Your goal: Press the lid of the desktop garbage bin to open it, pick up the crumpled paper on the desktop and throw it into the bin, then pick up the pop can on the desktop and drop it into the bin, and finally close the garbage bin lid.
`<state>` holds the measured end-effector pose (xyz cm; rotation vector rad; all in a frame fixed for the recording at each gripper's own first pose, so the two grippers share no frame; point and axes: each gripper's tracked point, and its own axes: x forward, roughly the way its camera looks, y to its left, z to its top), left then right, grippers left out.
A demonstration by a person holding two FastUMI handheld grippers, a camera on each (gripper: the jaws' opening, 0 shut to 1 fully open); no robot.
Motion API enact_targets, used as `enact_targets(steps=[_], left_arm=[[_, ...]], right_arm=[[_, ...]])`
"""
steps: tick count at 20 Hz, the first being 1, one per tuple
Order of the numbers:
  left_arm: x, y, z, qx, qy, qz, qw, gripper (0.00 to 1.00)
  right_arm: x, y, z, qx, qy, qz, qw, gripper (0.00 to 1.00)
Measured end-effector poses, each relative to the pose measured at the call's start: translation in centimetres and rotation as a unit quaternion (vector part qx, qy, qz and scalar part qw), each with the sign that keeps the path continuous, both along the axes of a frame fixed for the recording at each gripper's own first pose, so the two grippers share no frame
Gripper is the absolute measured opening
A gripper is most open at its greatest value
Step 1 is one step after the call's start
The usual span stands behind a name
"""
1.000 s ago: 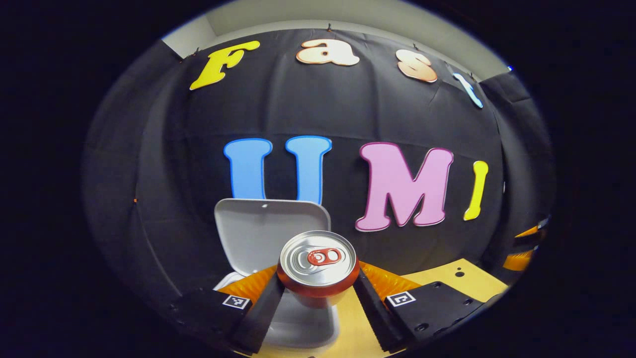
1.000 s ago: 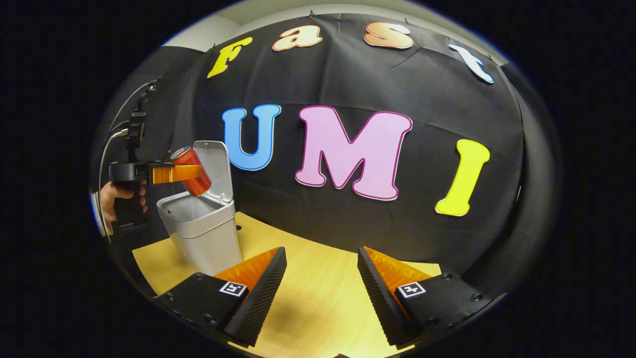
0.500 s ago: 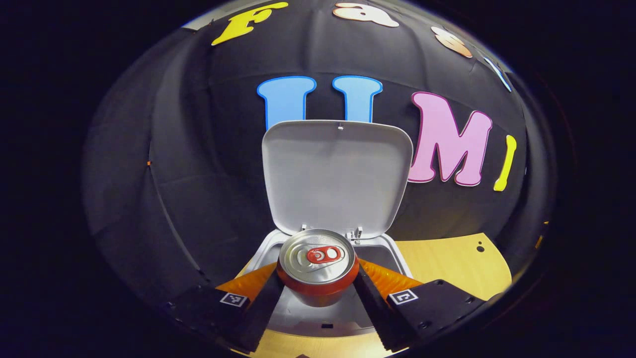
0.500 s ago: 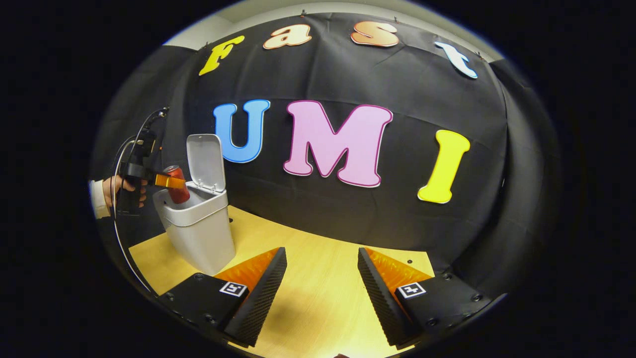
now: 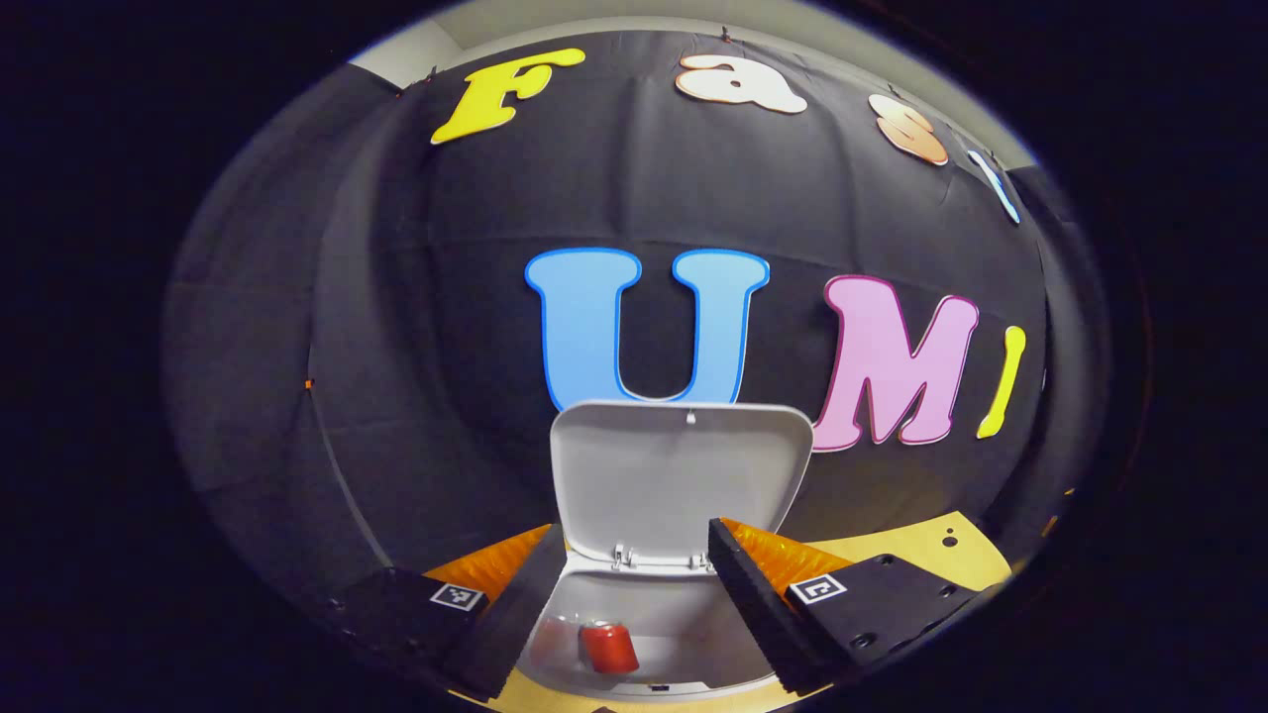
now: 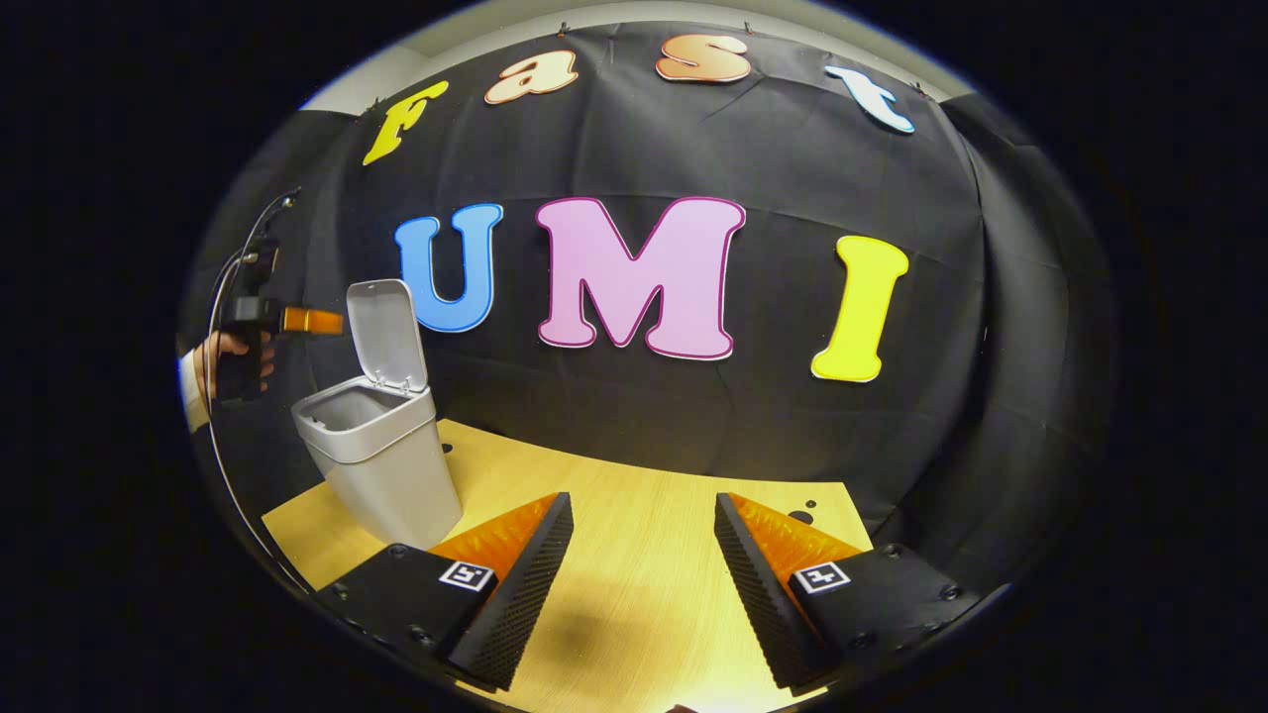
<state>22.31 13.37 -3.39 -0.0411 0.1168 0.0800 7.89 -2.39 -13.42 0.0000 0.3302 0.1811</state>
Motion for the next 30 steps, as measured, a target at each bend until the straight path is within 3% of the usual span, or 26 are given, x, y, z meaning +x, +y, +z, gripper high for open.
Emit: enact_targets(steps=[2,6,11,15,16,18,20,24,30], left_arm=[[1.7,1.0,3.0,0.014,-0.017,0.002,1.000,0.95],[4.7,1.3,6.0,-0.006,-0.027,0.005,1.000,0.95],[9.2,0.2,8.0,0.023,-0.038,-0.013,0.999,0.91],[11.0,-2.0,4.0,0.031,0.041,-0.044,0.998,0.87],[10.5,-2.1,2.7,0.028,0.070,-0.038,0.996,0.87],[10.3,-2.1,3.9,0.021,0.043,-0.047,0.998,0.90],[8.7,-1.9,2.8,0.007,0.062,-0.047,0.997,0.85],[4.4,-1.9,1.6,0.027,0.061,-0.057,0.996,0.76],[-2.6,-3.0,-4.3,0.031,0.092,-0.076,0.992,0.78]], right_arm=[[0.3,-0.1,-0.2,0.000,0.002,0.003,1.000,0.93],[1.0,-0.5,-0.9,0.003,0.003,0.001,1.000,0.93],[1.9,-1.5,-0.9,0.015,0.001,-0.008,1.000,0.94],[2.2,-2.7,-1.1,0.021,0.004,-0.017,1.000,0.93],[2.2,-2.9,-1.1,0.022,0.005,-0.019,1.000,0.93],[2.1,-3.0,-1.2,0.024,0.004,-0.020,1.000,0.93],[1.9,-3.0,-1.4,0.022,0.006,-0.018,1.000,0.93],[1.8,-2.7,-1.3,0.023,0.007,-0.017,1.000,0.93],[1.9,-0.8,-1.3,0.025,0.008,-0.004,1.000,0.93]])
